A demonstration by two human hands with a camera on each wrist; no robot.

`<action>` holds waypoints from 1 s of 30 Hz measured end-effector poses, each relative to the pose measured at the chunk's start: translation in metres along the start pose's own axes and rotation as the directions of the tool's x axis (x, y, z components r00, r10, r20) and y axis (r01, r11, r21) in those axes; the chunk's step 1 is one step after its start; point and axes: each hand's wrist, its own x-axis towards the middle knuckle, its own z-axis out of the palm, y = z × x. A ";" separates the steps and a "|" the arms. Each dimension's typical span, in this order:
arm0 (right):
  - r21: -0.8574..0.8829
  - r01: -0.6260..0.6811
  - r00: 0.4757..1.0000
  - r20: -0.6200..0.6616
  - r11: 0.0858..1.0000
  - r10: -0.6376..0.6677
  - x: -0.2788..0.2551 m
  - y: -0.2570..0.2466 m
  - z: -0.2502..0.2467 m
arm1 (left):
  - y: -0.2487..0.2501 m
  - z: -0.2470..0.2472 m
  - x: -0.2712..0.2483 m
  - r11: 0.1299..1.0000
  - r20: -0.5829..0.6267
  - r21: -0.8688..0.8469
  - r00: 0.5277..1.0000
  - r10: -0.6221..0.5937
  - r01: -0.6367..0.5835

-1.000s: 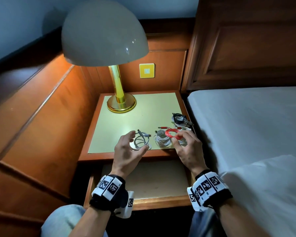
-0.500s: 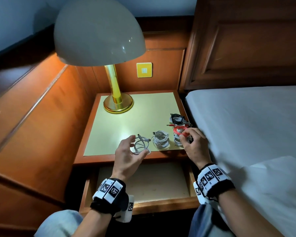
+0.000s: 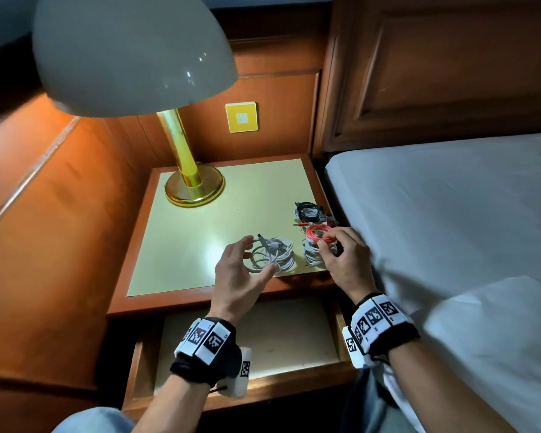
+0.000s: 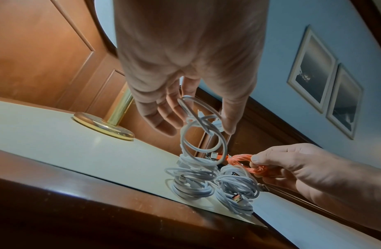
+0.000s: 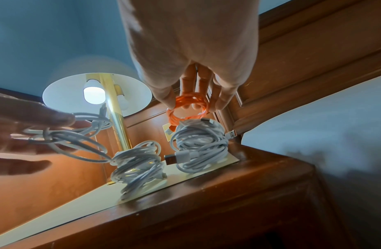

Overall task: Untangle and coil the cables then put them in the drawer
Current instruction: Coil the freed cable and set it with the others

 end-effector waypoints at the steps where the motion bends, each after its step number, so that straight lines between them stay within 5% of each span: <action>1: 0.002 0.001 1.000 0.000 1.000 -0.001 0.000 0.001 0.001 | 0.001 0.002 0.002 1.000 0.001 0.012 1.000 0.002 -0.002; 20: -0.006 -0.083 0.990 0.117 0.997 0.083 -0.003 0.006 0.002 | 0.005 -0.001 0.002 1.000 -0.007 0.002 1.000 0.015 -0.015; 27: -0.057 0.020 0.999 0.044 0.998 -0.017 -0.009 -0.017 -0.013 | 0.005 -0.012 -0.008 0.999 -0.022 -0.045 1.000 0.021 -0.022; 30: 0.048 0.058 0.986 0.154 0.997 -0.064 -0.021 -0.040 -0.013 | 0.007 -0.017 -0.019 0.996 0.001 -0.081 0.999 0.038 -0.038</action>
